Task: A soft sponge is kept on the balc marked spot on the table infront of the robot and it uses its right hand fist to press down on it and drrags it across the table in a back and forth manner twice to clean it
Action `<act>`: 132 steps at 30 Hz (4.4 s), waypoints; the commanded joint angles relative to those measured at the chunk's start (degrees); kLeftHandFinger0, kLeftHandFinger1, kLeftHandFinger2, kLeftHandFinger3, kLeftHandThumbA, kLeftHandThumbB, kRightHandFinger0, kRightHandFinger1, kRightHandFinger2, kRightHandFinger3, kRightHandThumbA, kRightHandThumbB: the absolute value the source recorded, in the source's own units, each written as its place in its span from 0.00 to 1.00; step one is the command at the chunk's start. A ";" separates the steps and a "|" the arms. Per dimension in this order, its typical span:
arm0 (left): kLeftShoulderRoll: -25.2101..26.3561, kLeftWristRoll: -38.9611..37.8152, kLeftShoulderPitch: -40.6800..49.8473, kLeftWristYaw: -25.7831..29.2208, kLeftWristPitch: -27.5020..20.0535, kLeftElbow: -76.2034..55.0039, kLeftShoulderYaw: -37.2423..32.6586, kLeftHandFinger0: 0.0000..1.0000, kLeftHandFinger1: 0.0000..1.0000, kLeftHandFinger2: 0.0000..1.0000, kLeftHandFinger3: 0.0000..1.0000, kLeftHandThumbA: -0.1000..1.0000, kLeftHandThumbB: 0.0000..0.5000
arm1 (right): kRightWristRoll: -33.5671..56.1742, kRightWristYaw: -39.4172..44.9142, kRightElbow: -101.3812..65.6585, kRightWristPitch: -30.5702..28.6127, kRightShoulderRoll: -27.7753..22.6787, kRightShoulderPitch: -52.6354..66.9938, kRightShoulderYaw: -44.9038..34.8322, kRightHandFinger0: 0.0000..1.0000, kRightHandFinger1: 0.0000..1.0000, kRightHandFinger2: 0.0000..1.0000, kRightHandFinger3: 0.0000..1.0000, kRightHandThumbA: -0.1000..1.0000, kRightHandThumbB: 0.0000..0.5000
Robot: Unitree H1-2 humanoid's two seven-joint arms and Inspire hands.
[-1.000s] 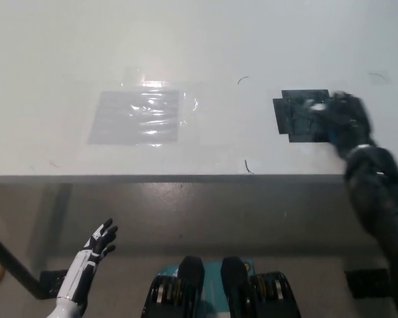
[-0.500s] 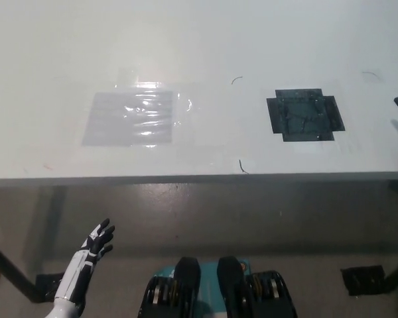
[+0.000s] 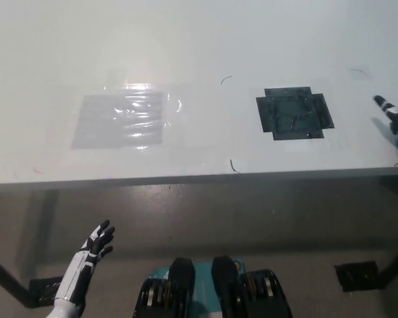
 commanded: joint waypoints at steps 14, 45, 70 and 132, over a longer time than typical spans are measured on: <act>-0.06 -0.42 0.01 0.50 -2.37 -1.20 0.41 1.00 1.00 1.00 1.00 1.00 0.97 | -0.40 1.58 0.72 2.96 18.18 -6.40 2.53 0.00 0.00 0.00 0.00 1.00 0.35; 0.21 -0.43 -0.19 0.53 -2.69 -0.87 0.70 1.00 1.00 1.00 1.00 1.00 0.97 | -0.80 1.31 0.68 1.49 12.32 -5.69 4.12 0.00 0.00 0.00 0.00 1.00 0.38; 0.84 -0.15 -1.15 0.49 -2.03 -0.93 0.90 1.00 1.00 1.00 1.00 1.00 1.00 | 6.67 9.06 -86.57 22.52 10.13 -5.75 17.89 1.00 1.00 1.00 1.00 1.00 1.00; 2.68 -0.37 -4.08 -0.67 -1.93 0.12 0.60 1.00 1.00 1.00 1.00 1.00 0.97 | -6.18 10.06 -72.96 2.93 11.23 52.71 25.49 1.00 1.00 1.00 1.00 1.00 0.47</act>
